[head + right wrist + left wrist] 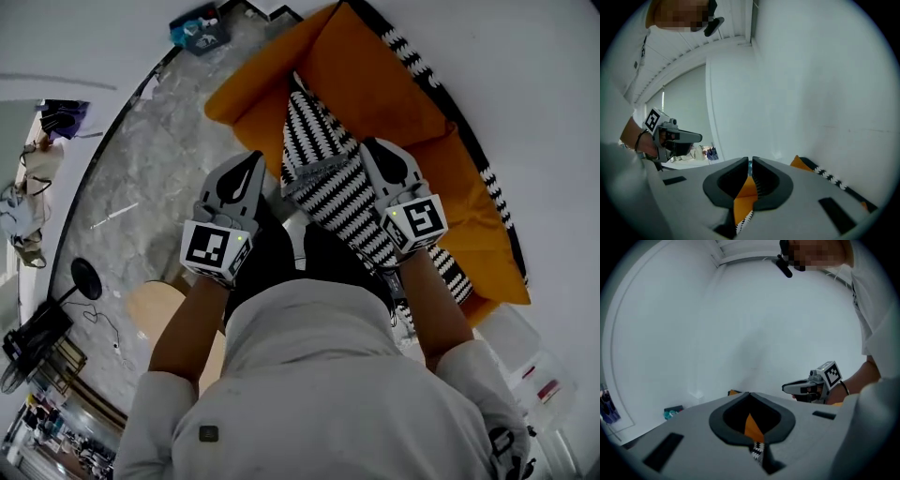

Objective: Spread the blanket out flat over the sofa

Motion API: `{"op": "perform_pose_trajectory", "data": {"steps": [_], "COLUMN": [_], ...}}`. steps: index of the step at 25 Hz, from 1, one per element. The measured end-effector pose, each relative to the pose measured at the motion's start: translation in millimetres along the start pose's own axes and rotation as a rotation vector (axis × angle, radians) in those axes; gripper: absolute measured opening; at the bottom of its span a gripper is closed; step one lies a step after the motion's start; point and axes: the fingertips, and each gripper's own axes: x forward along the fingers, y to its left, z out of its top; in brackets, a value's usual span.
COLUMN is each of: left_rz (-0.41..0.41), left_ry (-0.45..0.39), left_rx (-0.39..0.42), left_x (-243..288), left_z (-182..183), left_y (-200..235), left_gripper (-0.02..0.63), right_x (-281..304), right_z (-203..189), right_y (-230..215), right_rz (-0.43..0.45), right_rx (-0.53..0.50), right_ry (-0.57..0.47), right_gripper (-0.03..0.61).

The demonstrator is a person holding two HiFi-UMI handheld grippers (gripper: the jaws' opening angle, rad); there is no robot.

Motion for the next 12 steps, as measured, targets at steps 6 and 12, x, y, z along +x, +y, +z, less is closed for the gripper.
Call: {"op": "perform_pose_trajectory", "data": {"steps": [6,12], "left_rz": [-0.068,-0.103], "left_ry": [0.063,0.114], "left_rx": [0.028,0.010], "left_x": [37.3,73.7], "left_z": [-43.1,-94.3], "left_y": [10.5,20.6], "left_gripper": [0.009,0.009], "right_x": [32.4,54.5], "right_z": [-60.5,-133.0], "right_y": [-19.1,-46.4], "right_rz": [-0.015,-0.027], "right_rx": [0.063,0.077], "right_ry": [0.059,0.141], "right_gripper": [0.106,0.112]}}
